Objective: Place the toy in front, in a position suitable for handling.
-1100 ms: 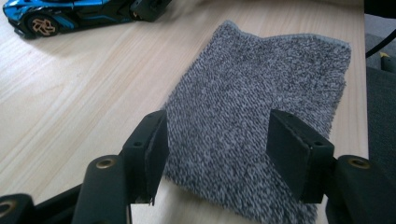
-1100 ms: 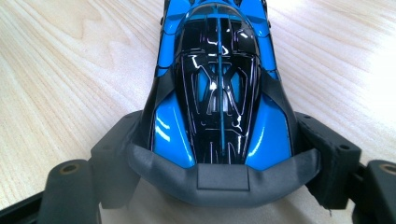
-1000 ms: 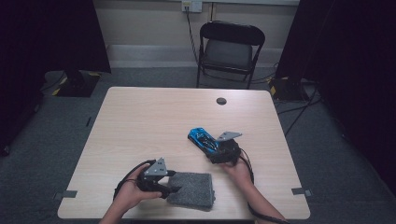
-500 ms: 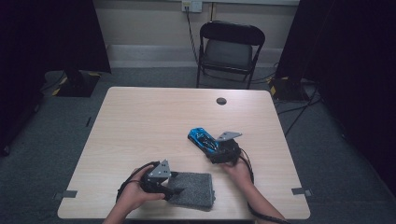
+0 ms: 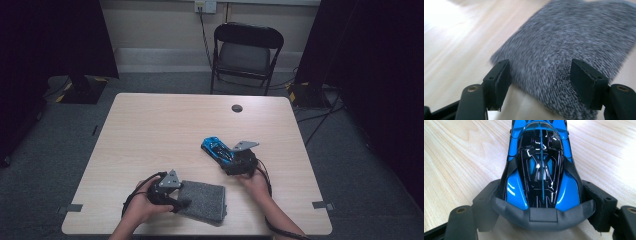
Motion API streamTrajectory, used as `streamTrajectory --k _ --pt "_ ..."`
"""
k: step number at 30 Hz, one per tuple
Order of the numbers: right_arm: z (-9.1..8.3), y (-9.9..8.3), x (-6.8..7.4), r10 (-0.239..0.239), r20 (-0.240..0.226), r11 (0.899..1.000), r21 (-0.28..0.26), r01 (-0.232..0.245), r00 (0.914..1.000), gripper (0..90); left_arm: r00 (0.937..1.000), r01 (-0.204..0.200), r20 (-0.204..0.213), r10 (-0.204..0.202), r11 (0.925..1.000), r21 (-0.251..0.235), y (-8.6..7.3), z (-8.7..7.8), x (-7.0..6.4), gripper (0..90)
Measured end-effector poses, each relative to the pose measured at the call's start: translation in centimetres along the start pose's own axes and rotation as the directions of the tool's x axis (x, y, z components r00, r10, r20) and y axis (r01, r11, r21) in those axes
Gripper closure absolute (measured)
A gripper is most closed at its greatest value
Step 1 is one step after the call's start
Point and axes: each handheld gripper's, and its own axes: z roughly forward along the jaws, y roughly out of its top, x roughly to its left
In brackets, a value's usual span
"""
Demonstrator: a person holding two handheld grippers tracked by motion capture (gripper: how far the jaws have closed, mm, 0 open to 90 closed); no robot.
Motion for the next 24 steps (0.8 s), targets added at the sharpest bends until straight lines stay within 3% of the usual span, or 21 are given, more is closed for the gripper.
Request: streamTrajectory --k 4,8,14,18,21,22,24 --pt "0.0 0.0 0.0 0.0 0.0 1.0 0.0 0.0 1.0 23.9 0.9984 0.03 -0.048 -0.03 0.9996 -0.002 0.0 -0.2 1.6 32.2" --pt "0.0 0.0 0.0 0.0 0.0 1.0 0.0 0.0 1.0 23.9 0.9878 0.115 -0.104 -0.116 0.9933 -0.013 -0.2 -0.3 3.3 32.1" --pt "0.0 0.0 0.0 0.0 0.0 1.0 0.0 0.0 1.0 23.9 0.9791 0.114 -0.167 -0.116 0.9932 -0.023 1.0 0.8 5.0 32.3" --pt "0.0 0.0 0.0 -0.001 0.001 1.0 0.0 0.001 1.0 23.9 0.9661 0.125 -0.223 -0.13 0.9915 -0.038 1.9 1.5 6.2 33.6" --pt "0.0 0.0 0.0 -0.001 0.001 1.0 0.0 0.001 1.0 23.9 0.952 0.158 -0.255 -0.169 0.9854 -0.064 2.2 1.8 6.8 33.7" --pt "0.0 0.0 0.0 -0.001 0.001 1.0 0.0 0.001 1.0 23.9 0.9507 0.163 -0.257 -0.174 0.9847 -0.06 2.4 1.8 6.8 34.0" --pt "0.0 0.0 0.0 -0.001 0.0 1.0 0.0 0.001 1.0 23.9 0.9562 0.162 -0.232 -0.178 0.9829 -0.087 2.8 1.5 6.4 35.4"
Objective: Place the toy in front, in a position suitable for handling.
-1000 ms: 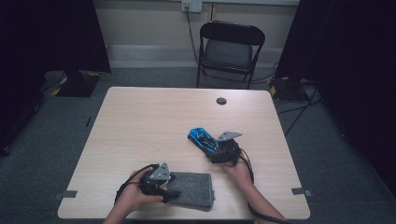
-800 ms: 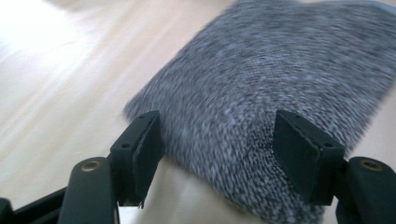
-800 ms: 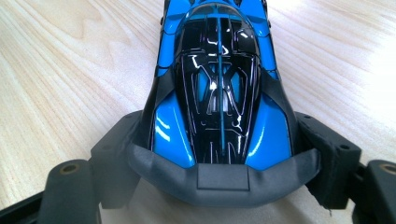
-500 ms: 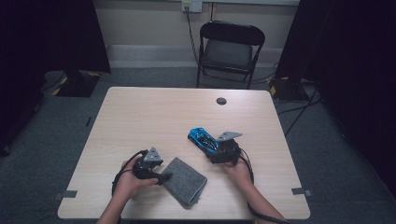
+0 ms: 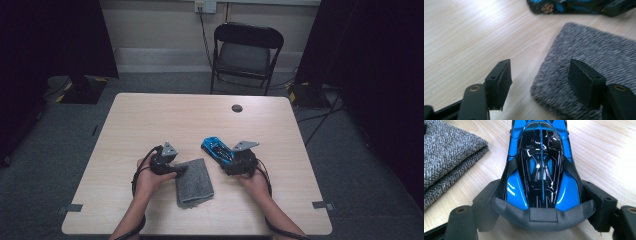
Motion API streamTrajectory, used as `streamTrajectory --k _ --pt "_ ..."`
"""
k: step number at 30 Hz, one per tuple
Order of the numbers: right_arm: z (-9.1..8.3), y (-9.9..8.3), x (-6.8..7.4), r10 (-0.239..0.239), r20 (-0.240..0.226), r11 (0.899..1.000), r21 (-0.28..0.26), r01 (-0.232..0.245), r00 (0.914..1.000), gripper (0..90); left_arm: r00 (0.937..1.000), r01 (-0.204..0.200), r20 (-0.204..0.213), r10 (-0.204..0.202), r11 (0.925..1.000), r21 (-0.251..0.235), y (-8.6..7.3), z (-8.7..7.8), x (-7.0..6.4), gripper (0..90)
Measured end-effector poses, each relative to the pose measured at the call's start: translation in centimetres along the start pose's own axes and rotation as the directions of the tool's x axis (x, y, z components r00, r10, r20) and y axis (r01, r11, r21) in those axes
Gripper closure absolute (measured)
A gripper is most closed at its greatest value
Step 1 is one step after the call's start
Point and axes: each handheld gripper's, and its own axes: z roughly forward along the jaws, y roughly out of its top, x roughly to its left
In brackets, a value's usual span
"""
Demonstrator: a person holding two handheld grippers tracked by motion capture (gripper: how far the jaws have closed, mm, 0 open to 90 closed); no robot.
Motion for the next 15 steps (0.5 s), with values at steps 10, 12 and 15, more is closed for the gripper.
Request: streamTrajectory --k 10,12,15 --pt "0.0 0.0 0.0 0.0 0.0 1.0 0.0 0.0 1.0 23.9 0.987 0.062 0.151 -0.056 0.9973 -0.038 -0.2 -2.2 -3.4 37.6" --pt "0.0 0.0 0.0 -0.001 0.0 1.0 -0.001 0.001 1.0 23.9 0.9838 0.055 0.173 -0.047 0.9976 -0.043 -0.3 -2.4 -4.6 38.3" --pt "0.0 0.0 0.0 0.001 0.0 1.0 -0.001 -0.001 1.0 23.9 0.981 0.052 0.189 -0.042 0.9977 -0.043 -0.4 -2.5 -6.1 40.0"
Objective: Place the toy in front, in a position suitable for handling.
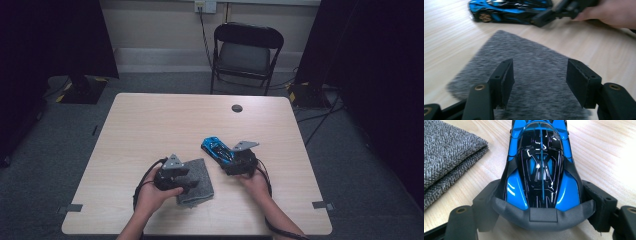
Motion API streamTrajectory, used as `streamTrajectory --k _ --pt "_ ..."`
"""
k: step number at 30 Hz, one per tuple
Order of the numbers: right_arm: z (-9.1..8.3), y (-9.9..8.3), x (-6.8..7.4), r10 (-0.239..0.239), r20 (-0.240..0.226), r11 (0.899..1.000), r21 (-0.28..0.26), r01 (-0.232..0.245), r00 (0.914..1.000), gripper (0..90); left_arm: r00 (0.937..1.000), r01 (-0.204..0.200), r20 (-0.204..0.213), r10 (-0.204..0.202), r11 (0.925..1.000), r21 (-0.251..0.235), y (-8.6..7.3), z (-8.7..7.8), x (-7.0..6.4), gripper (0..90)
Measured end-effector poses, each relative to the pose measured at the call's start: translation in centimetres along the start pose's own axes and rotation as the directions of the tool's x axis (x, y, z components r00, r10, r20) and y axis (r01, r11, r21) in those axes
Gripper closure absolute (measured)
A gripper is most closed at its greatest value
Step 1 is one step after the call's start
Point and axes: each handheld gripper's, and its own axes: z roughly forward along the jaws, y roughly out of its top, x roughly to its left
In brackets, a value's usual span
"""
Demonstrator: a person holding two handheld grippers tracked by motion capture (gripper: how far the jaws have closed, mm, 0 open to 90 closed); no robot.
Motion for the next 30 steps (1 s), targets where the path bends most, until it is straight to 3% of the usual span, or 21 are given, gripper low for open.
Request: streamTrajectory --k 4,7,8,10,15,18,23,30 --pt "0.0 0.0 0.0 -0.001 0.0 1.0 0.0 0.001 1.0 23.9 0.9997 -0.007 -0.024 0.008 0.9984 0.056 -0.6 0.6 -1.0 42.2" --pt "0.0 0.0 0.0 -0.001 0.0 1.0 0.001 0.001 1.0 23.9 0.9962 -0.003 -0.086 0.01 0.9959 0.09 -1.3 0.9 -1.2 39.9" --pt "0.0 0.0 0.0 -0.001 0.0 1.0 0.001 0.001 1.0 23.9 0.9939 -0.001 -0.109 0.011 0.9958 0.091 -1.5 1.0 -1.3 38.6" --pt "0.0 0.0 0.0 -0.002 0.0 1.0 0.0 0.002 1.0 23.9 0.9934 0.009 -0.114 0.001 0.996 0.089 -1.7 1.3 -1.4 35.2" --pt "0.0 0.0 0.0 -0.001 0.0 1.0 0.001 0.001 1.0 23.9 0.9866 -0.022 -0.158 0.039 0.9939 0.108 -1.9 2.1 -2.0 31.1" --pt "0.0 0.0 0.0 0.0 0.0 1.0 0.001 0.0 1.0 23.9 0.9828 -0.026 -0.178 0.05 0.991 0.131 -1.7 2.1 -2.2 36.7" --pt "0.0 0.0 0.0 0.0 0.0 1.0 0.002 0.0 1.0 23.9 0.9773 -0.001 -0.209 0.031 0.9898 0.143 -1.5 1.7 -1.7 57.7" --pt "0.0 0.0 0.0 -0.002 0.0 1.0 0.0 0.002 1.0 23.9 0.9852 0.015 -0.171 0.01 0.9897 0.142 -1.1 1.3 -0.6 72.6"
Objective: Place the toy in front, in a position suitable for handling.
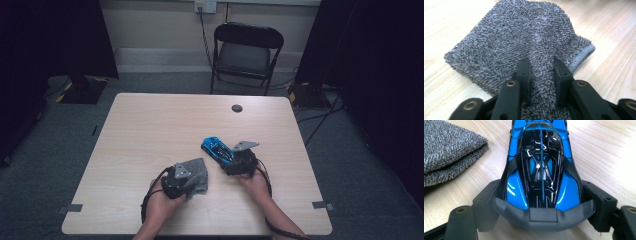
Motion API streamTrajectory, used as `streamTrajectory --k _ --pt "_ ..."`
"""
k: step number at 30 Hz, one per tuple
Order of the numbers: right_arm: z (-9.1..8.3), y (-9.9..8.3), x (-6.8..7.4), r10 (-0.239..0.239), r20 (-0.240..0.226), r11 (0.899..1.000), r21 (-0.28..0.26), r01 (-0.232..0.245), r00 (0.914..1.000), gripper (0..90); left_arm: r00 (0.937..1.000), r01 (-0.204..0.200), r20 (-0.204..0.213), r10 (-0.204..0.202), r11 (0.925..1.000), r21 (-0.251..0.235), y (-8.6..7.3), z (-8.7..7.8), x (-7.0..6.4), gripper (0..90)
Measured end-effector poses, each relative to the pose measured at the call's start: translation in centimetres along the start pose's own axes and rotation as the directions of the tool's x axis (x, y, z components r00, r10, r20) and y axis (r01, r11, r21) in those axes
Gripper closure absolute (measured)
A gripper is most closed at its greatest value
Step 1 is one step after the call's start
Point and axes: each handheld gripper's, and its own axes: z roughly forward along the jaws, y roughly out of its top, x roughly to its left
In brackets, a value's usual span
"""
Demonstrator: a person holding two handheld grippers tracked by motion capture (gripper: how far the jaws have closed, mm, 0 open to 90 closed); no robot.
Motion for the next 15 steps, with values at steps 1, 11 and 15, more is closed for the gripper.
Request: streamTrajectory --k 1,11,15 --pt "0.0 0.0 0.0 0.001 0.0 1.0 0.0 -0.001 1.0 23.9 1.0 0.001 0.009 -0.001 1.0 0.001 0.0 -0.1 0.2 73.2" --pt "0.0 0.0 0.0 0.002 0.0 1.0 0.0 -0.002 1.0 23.9 0.9985 -0.012 0.052 0.017 0.9955 -0.094 1.1 -1.2 1.3 74.0" --pt "0.0 0.0 0.0 0.002 0.0 1.0 -0.001 -0.002 1.0 23.9 0.9985 -0.009 0.052 0.015 0.9942 -0.107 1.7 -1.3 1.7 74.0"
